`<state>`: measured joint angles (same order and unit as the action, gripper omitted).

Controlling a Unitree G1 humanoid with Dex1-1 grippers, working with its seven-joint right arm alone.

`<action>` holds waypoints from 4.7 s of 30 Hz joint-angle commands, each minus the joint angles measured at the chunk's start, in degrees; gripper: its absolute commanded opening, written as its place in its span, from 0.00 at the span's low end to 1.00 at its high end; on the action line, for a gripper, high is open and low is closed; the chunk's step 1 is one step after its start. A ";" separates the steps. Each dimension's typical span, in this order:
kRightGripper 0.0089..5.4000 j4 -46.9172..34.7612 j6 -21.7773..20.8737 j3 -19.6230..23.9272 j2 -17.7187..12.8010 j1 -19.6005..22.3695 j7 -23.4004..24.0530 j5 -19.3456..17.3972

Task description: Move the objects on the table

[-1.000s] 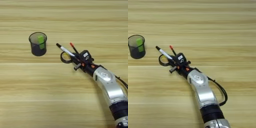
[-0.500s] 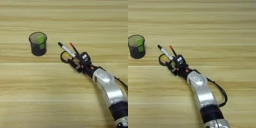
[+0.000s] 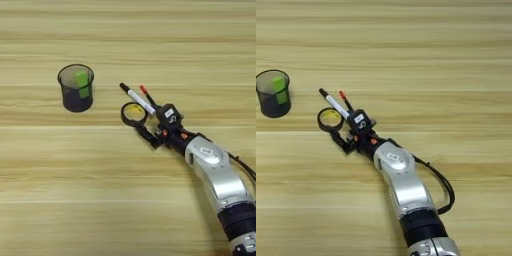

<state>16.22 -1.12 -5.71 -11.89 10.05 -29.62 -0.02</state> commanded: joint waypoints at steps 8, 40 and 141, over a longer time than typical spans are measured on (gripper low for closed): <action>0.94 -1.15 -2.09 0.46 -0.43 4.00 0.74 -0.26; 1.00 0.44 -2.53 -0.76 1.44 6.01 -0.95 -0.45; 0.75 29.44 -3.62 16.29 -5.29 22.49 16.00 -4.24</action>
<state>48.24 -4.21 10.77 -15.92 28.88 -14.14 -4.45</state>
